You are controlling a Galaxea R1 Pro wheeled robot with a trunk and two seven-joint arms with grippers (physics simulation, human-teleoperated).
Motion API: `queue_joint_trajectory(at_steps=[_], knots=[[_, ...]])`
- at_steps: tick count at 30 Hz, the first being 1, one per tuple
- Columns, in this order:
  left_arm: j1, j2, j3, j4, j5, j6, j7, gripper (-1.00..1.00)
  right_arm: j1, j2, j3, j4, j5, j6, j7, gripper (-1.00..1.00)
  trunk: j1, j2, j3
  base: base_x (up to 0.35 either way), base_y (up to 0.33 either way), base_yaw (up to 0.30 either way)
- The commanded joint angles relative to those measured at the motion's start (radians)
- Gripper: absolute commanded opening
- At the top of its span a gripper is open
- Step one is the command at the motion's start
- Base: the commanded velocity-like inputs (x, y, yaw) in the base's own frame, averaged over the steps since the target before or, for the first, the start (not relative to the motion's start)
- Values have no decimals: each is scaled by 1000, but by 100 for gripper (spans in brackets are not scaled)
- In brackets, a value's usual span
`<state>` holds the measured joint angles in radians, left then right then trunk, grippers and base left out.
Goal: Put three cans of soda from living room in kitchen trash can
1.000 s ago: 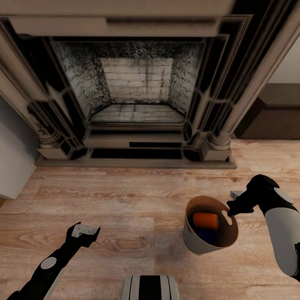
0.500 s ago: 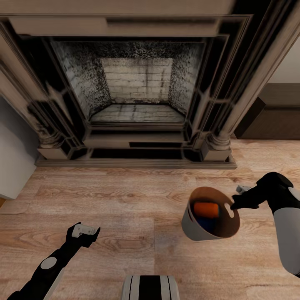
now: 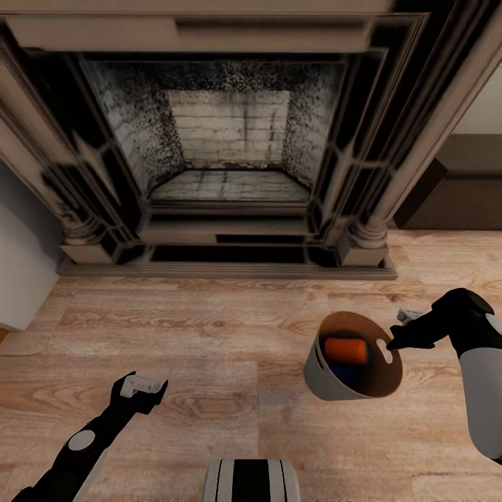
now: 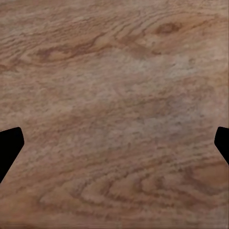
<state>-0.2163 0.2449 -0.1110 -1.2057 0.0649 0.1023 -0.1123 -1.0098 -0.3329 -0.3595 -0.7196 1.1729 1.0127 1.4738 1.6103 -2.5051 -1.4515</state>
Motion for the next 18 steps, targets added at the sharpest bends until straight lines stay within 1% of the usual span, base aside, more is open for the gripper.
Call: queue_joint_trajectory(at_steps=[1, 6, 11, 13, 17, 18], knots=[[0, 0, 0, 0, 0, 0, 0, 100, -1, 0, -1, 0, -12, 9, 8, -100, 0, 0, -4, 0, 0, 0], [0, -1, -1, 0, -1, 0, 0, 100, 0, 0, -1, 0, -12, 8, 12, -100, 2, -2, -23, 0, 0, 0], [0, 0, -1, 0, 6, 0, 0, 100, 0, 0, -1, -2, -13, 8, 15, -100, 2, -2, -23, 0, 0, 0], [0, 0, -1, 0, 3, 0, 0, 100, -1, 0, -1, -7, -13, 7, 15, -100, 2, -2, -23, 0, 0, 0], [0, 0, -1, 0, 0, 0, 0, 100, -1, 0, -1, -10, -13, 7, 16, -100, 4, -2, -39, 0, 0, 0], [0, 0, -1, 0, 3, -1, -1, 100, -1, 0, -1, -10, -13, 7, 16, -100, 4, -2, -39, 0, 0, 0]])
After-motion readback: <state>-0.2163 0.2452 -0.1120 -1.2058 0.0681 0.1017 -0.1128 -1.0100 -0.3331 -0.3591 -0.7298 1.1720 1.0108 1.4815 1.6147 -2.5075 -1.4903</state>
